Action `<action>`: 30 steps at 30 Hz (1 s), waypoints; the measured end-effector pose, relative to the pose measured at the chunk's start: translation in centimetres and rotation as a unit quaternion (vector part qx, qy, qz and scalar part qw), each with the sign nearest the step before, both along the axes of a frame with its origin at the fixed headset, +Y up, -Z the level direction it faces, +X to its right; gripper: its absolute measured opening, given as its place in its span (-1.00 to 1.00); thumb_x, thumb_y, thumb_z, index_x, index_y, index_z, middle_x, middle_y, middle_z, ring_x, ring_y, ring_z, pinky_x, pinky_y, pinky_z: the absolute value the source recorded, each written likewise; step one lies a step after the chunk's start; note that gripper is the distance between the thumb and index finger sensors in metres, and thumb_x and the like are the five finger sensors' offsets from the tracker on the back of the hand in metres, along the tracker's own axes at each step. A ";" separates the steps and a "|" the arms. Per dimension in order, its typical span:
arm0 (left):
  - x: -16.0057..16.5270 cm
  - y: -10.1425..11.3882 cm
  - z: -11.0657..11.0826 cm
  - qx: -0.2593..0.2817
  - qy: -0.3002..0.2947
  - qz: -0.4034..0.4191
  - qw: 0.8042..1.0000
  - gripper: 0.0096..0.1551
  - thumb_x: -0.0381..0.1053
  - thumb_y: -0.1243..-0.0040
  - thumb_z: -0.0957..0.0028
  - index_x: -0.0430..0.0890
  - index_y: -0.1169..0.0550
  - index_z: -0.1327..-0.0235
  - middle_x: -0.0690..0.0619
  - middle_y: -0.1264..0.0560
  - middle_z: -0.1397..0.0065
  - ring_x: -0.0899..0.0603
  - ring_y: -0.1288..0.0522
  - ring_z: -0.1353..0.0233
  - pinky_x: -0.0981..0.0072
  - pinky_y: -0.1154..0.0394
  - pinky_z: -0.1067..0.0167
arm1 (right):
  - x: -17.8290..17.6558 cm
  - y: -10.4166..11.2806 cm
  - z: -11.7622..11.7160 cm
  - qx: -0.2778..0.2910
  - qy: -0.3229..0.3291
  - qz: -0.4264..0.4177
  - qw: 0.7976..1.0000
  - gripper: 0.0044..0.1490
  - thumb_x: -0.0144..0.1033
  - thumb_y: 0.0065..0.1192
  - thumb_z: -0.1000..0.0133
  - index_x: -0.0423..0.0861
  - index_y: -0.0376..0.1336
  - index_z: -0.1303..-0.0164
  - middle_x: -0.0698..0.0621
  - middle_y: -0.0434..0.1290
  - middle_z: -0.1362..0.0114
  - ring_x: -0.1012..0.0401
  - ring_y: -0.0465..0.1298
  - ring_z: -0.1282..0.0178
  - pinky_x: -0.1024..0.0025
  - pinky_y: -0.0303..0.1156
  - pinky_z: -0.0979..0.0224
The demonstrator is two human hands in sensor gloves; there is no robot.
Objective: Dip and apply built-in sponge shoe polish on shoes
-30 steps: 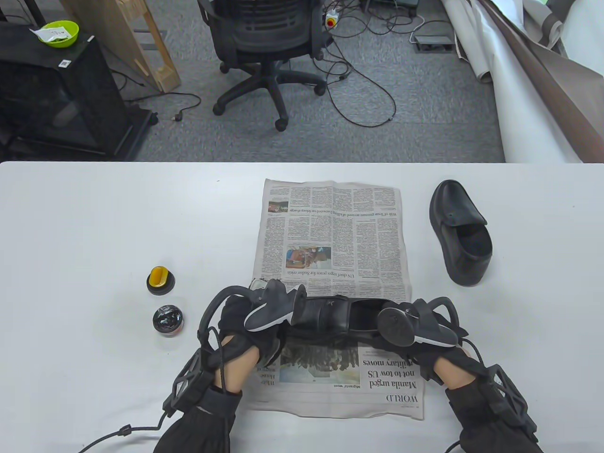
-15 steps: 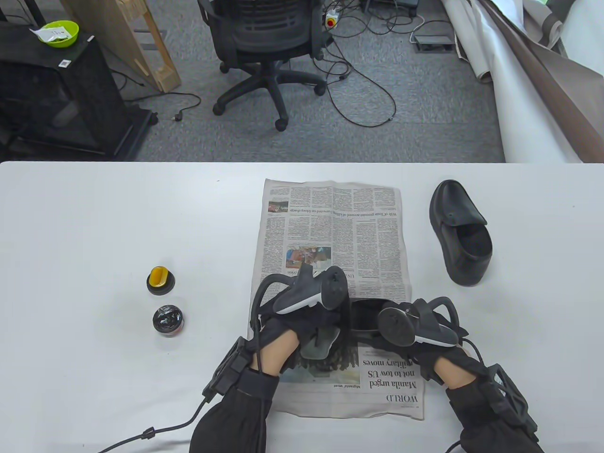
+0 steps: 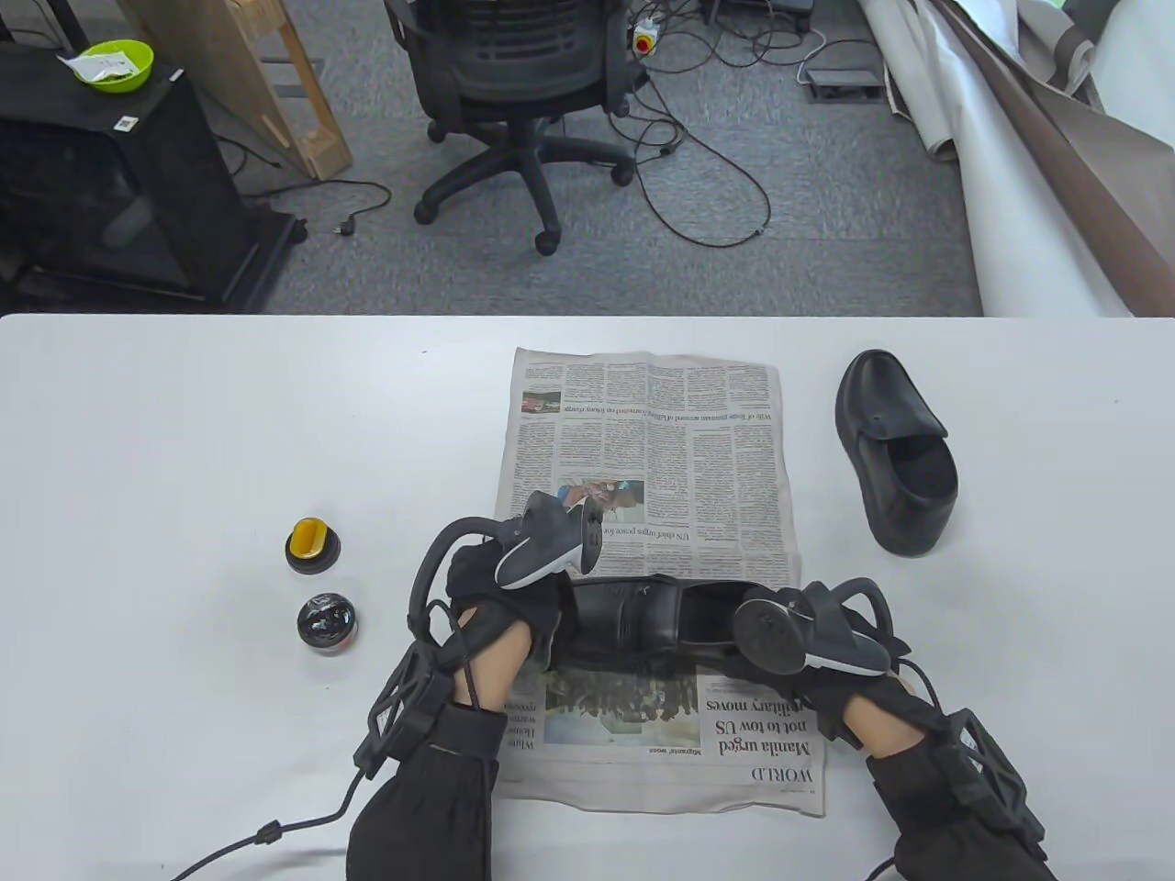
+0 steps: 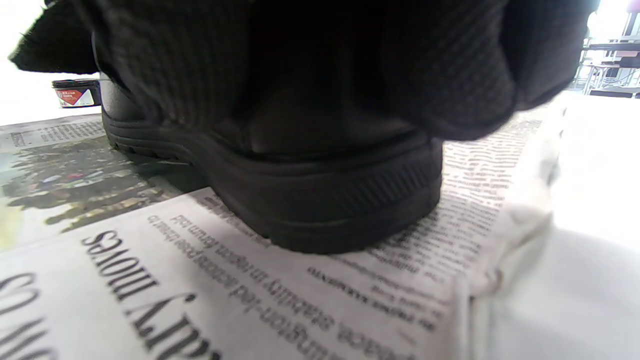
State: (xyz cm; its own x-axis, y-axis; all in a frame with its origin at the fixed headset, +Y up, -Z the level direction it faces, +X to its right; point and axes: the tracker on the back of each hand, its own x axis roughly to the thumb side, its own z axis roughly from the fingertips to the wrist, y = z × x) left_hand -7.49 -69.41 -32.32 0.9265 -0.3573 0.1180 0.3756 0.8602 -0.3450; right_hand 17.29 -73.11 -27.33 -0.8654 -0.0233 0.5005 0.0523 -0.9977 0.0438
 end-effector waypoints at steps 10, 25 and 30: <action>6.8 0.9 -0.3 0.001 -0.128 0.216 0.968 -0.36 0.25 -0.30 0.06 0.19 -0.47 -0.32 0.14 -0.74 0.17 0.10 -0.69 0.43 0.10 -0.62 -0.21 | 0.0 0.0 -0.1 -0.003 0.005 -0.003 1.000 -0.53 0.21 0.40 0.23 0.14 0.50 0.26 0.11 0.54 -0.07 0.17 0.63 0.27 0.07 0.55 -0.25; 1.2 -1.2 -2.0 -0.079 -0.027 0.082 0.993 -0.42 0.24 -0.31 0.05 0.15 -0.56 -0.26 0.13 -0.75 0.23 0.09 -0.69 0.47 0.08 -0.63 -0.19 | 0.0 0.0 0.0 -0.002 0.003 0.002 1.000 -0.53 0.21 0.39 0.23 0.14 0.50 0.26 0.11 0.54 -0.06 0.17 0.63 0.27 0.07 0.56 -0.25; -1.6 -0.8 -1.8 -0.078 0.010 0.050 0.996 -0.42 0.24 -0.31 0.05 0.14 -0.56 -0.26 0.12 -0.75 0.22 0.09 -0.69 0.47 0.07 -0.63 -0.19 | 0.0 0.0 0.0 -0.003 0.003 0.001 1.000 -0.52 0.21 0.39 0.23 0.14 0.50 0.26 0.11 0.54 -0.06 0.17 0.63 0.27 0.07 0.56 -0.25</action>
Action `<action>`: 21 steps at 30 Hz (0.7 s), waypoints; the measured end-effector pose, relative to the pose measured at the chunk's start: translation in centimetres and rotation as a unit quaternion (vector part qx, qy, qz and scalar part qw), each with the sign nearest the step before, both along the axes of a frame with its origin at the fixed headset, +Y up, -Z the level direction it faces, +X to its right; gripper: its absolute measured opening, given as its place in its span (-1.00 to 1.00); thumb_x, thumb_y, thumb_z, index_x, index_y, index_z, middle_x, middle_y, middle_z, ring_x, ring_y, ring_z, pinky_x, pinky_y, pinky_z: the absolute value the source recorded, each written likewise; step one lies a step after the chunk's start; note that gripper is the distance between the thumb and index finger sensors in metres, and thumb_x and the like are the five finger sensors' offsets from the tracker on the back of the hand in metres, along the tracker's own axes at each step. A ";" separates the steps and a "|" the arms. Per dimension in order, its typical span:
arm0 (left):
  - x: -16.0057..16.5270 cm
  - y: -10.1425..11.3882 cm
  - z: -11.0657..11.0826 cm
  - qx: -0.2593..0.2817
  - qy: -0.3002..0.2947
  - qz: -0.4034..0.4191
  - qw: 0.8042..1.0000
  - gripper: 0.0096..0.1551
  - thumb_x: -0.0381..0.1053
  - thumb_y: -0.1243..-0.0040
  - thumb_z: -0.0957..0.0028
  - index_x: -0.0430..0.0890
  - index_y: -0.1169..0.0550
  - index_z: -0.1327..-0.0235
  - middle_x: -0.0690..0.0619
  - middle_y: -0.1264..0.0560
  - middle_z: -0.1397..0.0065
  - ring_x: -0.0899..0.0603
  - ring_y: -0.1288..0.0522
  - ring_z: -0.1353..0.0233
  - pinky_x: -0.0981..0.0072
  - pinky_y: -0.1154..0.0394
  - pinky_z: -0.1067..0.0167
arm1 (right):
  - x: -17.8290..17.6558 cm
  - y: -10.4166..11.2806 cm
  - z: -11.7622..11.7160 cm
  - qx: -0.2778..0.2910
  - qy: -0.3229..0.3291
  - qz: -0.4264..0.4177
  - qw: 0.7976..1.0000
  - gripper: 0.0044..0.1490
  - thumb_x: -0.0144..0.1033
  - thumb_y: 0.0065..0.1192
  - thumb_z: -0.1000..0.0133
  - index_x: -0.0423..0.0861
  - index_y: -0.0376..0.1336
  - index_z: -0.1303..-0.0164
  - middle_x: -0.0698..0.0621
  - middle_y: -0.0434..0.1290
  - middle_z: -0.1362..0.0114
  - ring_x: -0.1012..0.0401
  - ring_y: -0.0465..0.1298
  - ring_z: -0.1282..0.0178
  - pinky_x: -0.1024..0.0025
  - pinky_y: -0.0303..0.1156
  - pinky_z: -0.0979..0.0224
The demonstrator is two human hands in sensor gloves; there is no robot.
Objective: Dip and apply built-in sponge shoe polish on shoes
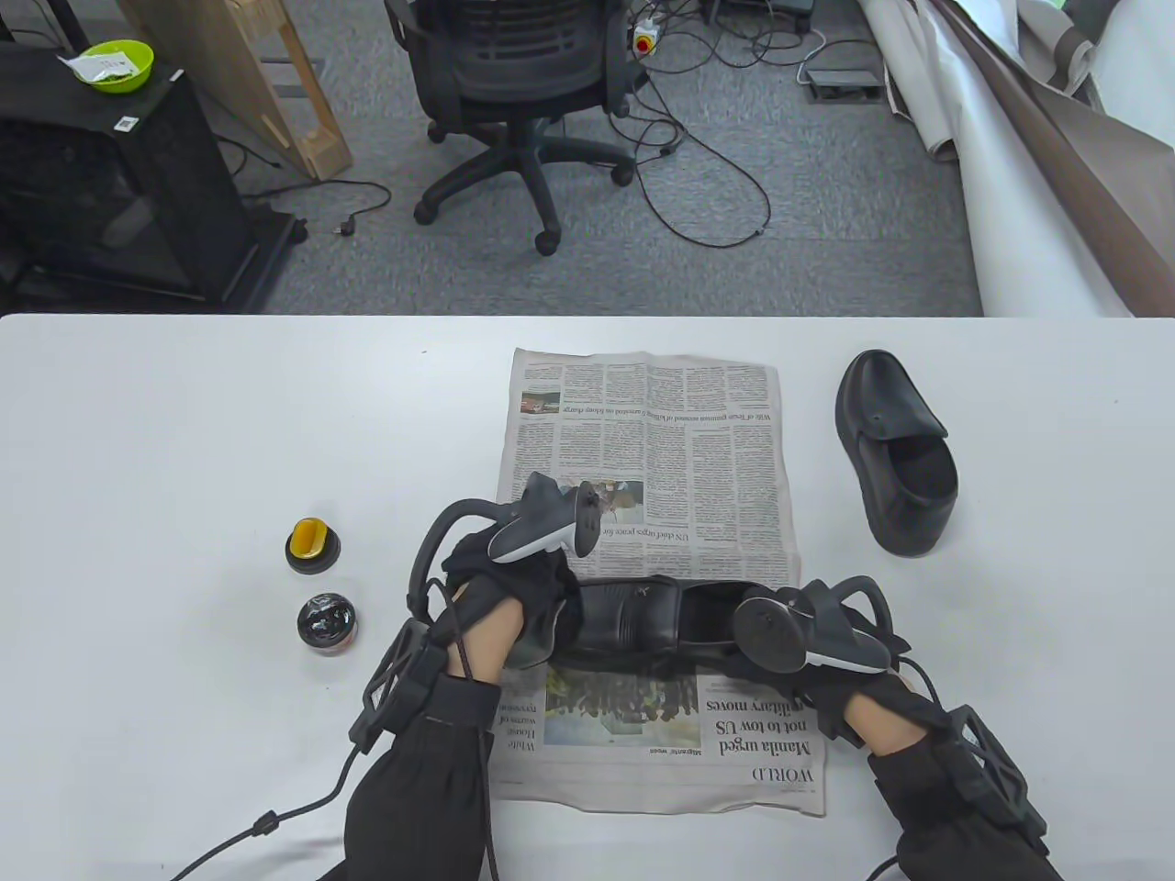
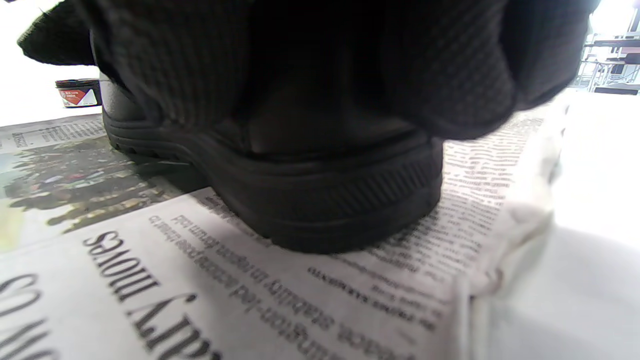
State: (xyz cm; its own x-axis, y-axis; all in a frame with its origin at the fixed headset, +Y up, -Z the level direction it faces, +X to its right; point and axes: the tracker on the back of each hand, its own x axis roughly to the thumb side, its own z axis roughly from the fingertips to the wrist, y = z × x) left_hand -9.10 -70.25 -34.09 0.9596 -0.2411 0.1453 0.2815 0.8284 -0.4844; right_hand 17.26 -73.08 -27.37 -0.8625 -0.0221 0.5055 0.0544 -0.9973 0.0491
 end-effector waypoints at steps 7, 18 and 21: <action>2.5 1.9 0.9 0.107 -0.069 0.051 0.990 -0.40 0.23 -0.32 0.06 0.14 -0.54 -0.27 0.15 -0.74 0.22 0.12 -0.69 0.47 0.11 -0.64 -0.17 | 0.0 0.0 0.0 -0.001 0.000 -0.001 1.000 -0.53 0.21 0.39 0.23 0.14 0.50 0.26 0.11 0.54 -0.06 0.17 0.63 0.27 0.07 0.55 -0.25; 8.6 0.0 0.5 0.028 -0.105 0.189 0.976 -0.41 0.24 -0.26 0.03 0.16 -0.50 -0.30 0.12 -0.74 0.22 0.09 -0.68 0.47 0.08 -0.63 -0.18 | 0.0 0.0 -0.1 -0.002 0.002 -0.001 1.000 -0.53 0.21 0.39 0.23 0.14 0.50 0.26 0.11 0.54 -0.06 0.17 0.63 0.27 0.07 0.55 -0.25; 7.6 -0.1 0.4 0.033 -0.093 0.139 0.985 -0.41 0.23 -0.26 0.02 0.14 -0.52 -0.29 0.12 -0.74 0.23 0.09 -0.68 0.48 0.07 -0.63 -0.17 | 0.0 0.0 0.0 0.001 0.000 0.001 1.000 -0.53 0.21 0.39 0.23 0.14 0.50 0.26 0.11 0.54 -0.06 0.17 0.63 0.27 0.07 0.55 -0.25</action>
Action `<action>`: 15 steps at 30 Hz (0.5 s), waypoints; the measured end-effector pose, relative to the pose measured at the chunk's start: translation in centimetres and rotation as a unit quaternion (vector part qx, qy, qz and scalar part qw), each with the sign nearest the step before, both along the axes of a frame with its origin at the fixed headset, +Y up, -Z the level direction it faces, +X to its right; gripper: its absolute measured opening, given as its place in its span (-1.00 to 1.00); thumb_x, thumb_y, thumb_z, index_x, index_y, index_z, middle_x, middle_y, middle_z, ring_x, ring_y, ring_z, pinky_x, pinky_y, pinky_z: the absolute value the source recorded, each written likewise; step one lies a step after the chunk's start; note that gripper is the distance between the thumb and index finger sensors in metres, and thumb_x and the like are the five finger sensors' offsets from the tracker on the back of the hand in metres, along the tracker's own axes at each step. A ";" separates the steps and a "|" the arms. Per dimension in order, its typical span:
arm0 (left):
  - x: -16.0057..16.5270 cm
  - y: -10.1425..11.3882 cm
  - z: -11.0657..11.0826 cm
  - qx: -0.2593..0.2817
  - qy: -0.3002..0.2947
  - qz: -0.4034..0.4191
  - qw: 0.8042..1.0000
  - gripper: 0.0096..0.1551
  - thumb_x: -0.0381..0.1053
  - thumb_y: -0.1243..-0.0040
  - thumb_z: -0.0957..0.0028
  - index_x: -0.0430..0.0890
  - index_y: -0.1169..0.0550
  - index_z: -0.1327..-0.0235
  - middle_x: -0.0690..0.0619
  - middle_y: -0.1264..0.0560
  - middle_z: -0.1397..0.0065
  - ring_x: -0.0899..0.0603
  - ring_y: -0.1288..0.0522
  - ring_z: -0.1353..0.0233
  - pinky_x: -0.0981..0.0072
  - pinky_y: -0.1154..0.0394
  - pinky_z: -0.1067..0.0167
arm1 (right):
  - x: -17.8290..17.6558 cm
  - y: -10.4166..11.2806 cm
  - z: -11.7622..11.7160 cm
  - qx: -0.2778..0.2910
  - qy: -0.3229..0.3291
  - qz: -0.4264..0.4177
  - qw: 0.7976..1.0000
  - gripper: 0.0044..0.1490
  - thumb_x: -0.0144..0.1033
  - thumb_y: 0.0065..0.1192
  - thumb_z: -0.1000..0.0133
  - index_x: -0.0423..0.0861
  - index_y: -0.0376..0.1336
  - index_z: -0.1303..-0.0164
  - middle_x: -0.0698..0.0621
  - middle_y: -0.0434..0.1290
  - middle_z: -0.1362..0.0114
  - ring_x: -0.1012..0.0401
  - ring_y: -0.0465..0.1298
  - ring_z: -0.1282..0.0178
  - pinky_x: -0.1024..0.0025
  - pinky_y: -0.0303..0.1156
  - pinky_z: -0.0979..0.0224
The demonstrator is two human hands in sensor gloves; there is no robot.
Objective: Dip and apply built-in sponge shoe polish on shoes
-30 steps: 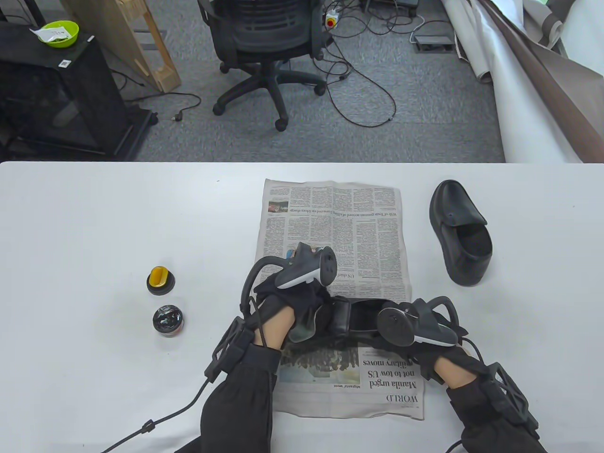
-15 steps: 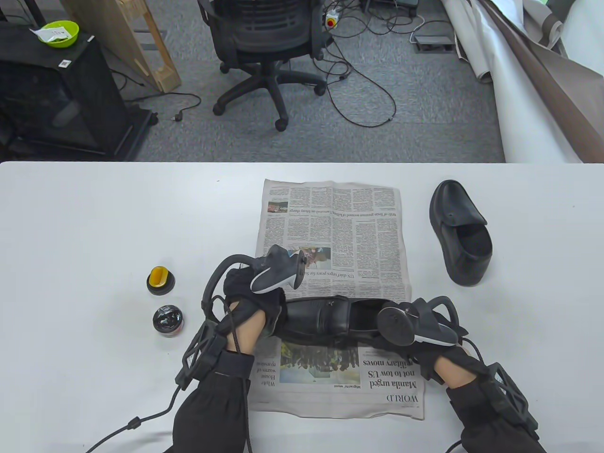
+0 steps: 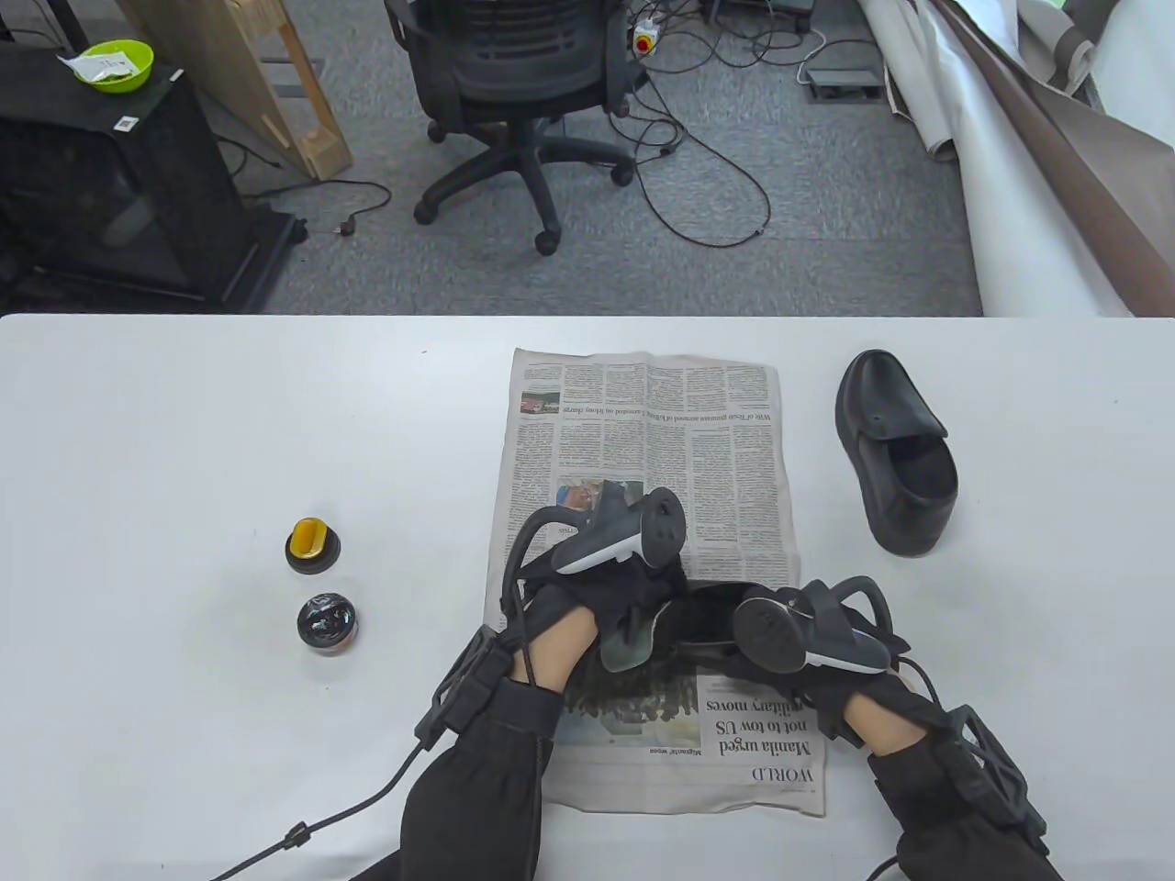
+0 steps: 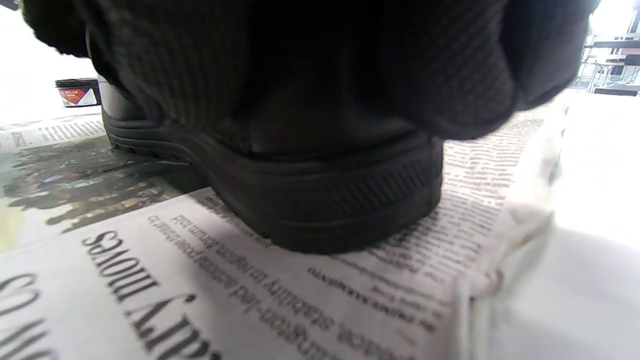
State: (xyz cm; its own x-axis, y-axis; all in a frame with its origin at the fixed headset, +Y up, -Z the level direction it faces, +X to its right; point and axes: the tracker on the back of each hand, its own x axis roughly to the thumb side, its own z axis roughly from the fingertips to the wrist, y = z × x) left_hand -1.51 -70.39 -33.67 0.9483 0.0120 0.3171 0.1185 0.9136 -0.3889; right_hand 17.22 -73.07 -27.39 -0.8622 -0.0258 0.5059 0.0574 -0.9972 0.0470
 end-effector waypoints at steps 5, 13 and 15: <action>-3.1 -0.5 0.2 0.000 0.024 -0.067 0.997 -0.41 0.22 -0.27 0.03 0.13 -0.52 -0.29 0.11 -0.74 0.23 0.09 -0.68 0.47 0.07 -0.63 -0.17 | 0.0 0.0 0.0 0.000 -0.002 0.000 1.000 -0.53 0.21 0.39 0.23 0.14 0.50 0.26 0.11 0.54 -0.06 0.17 0.63 0.27 0.07 0.56 -0.25; -8.0 -0.3 1.2 -0.002 0.067 -0.114 0.991 -0.41 0.23 -0.27 0.02 0.11 -0.53 -0.29 0.11 -0.74 0.23 0.09 -0.69 0.47 0.06 -0.63 -0.16 | 0.0 0.0 0.0 0.001 -0.004 0.002 1.000 -0.53 0.21 0.39 0.23 0.14 0.50 0.26 0.11 0.54 -0.06 0.17 0.63 0.27 0.07 0.56 -0.25; -8.2 0.1 1.6 0.008 0.071 -0.125 0.990 -0.41 0.22 -0.28 0.02 0.10 -0.54 -0.29 0.10 -0.75 0.22 0.08 -0.69 0.47 0.06 -0.63 -0.15 | 0.0 0.0 0.0 -0.002 -0.003 0.000 1.000 -0.53 0.20 0.39 0.22 0.14 0.50 0.26 0.11 0.54 -0.06 0.17 0.63 0.27 0.07 0.56 -0.25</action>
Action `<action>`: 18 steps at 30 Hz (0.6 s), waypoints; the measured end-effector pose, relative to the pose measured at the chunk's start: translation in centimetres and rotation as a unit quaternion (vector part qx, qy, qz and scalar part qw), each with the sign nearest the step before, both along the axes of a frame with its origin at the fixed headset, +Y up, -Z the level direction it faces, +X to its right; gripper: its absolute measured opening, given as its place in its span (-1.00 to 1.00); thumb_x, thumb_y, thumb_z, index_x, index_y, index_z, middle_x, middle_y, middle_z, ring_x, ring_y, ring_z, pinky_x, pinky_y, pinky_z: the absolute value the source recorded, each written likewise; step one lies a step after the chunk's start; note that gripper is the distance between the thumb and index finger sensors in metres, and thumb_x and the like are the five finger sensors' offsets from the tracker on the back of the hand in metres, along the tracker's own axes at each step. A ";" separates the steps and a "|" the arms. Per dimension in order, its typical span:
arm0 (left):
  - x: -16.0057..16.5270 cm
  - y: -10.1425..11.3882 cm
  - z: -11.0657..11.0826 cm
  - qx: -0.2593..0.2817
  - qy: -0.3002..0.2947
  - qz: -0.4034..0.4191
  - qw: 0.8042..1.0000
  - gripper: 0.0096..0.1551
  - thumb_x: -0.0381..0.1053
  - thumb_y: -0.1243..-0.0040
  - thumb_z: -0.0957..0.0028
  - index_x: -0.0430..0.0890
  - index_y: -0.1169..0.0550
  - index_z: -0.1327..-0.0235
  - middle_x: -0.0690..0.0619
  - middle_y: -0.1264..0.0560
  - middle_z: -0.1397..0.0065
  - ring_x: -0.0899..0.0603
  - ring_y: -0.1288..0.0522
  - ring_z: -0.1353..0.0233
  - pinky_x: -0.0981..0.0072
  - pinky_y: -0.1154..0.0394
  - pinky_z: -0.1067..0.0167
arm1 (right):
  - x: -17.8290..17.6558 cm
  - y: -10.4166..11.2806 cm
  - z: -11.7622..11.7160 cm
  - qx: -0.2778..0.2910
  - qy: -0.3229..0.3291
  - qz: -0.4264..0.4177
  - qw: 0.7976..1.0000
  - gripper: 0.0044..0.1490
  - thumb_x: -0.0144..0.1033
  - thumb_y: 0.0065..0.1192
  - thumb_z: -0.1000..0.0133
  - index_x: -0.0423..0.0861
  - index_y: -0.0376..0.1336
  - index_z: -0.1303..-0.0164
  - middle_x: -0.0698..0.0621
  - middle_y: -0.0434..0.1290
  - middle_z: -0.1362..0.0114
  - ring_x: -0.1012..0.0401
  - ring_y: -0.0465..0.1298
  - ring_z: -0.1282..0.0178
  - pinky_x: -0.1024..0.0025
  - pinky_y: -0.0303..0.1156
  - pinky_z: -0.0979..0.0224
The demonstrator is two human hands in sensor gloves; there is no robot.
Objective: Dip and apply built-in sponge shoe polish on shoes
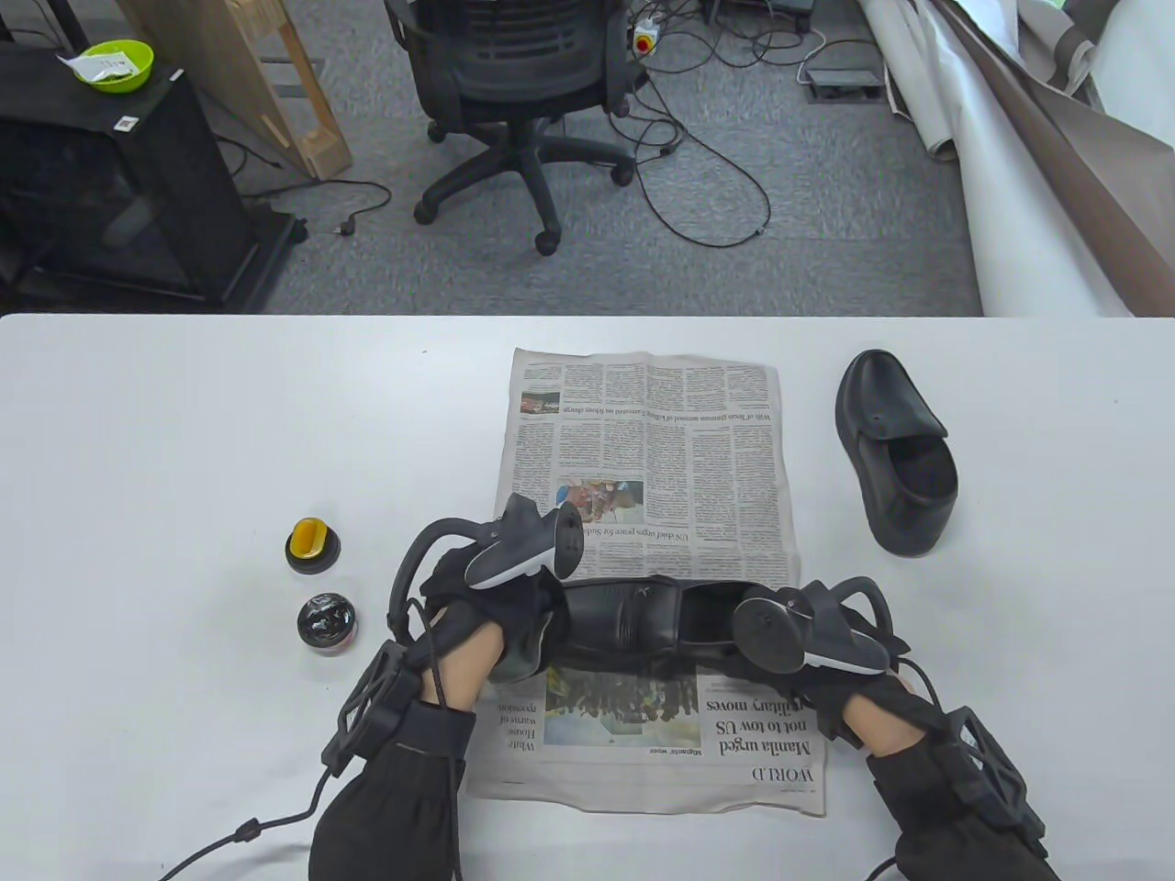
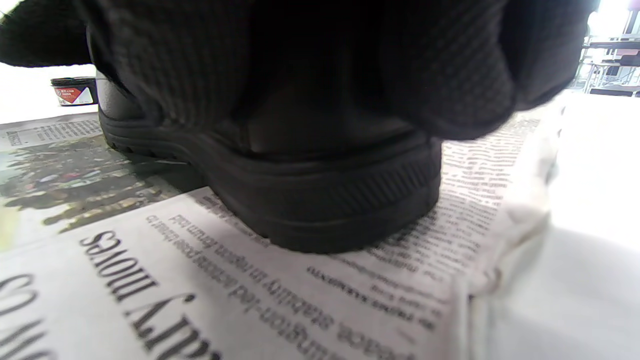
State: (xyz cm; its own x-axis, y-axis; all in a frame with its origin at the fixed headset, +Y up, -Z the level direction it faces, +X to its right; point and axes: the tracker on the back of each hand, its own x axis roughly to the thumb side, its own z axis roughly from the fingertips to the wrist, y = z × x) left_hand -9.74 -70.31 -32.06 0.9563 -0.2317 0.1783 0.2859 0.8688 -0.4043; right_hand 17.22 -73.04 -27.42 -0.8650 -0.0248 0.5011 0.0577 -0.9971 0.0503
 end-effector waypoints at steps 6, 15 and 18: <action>3.9 1.6 2.2 0.089 -0.084 0.088 0.989 -0.40 0.22 -0.31 0.04 0.13 -0.52 -0.29 0.13 -0.75 0.23 0.11 -0.69 0.47 0.09 -0.65 -0.15 | 0.0 0.0 0.0 0.001 0.000 0.001 1.000 -0.53 0.21 0.39 0.23 0.14 0.50 0.26 0.11 0.54 -0.06 0.17 0.63 0.26 0.07 0.55 -0.25; 8.9 0.7 3.5 0.092 -0.144 0.176 0.969 -0.40 0.22 -0.27 0.05 0.15 -0.49 -0.30 0.13 -0.74 0.23 0.11 -0.69 0.48 0.09 -0.65 -0.14 | 0.0 0.0 0.1 0.002 0.001 0.001 1.000 -0.53 0.21 0.39 0.23 0.14 0.50 0.26 0.11 0.54 -0.06 0.17 0.63 0.26 0.07 0.55 -0.25; 8.2 0.4 3.6 0.068 -0.120 0.171 0.976 -0.40 0.20 -0.28 0.04 0.13 -0.49 -0.30 0.10 -0.75 0.23 0.09 -0.69 0.48 0.06 -0.64 -0.13 | -0.1 0.0 0.1 0.003 0.001 0.002 1.000 -0.53 0.21 0.39 0.23 0.14 0.50 0.26 0.11 0.54 -0.06 0.17 0.63 0.27 0.07 0.56 -0.25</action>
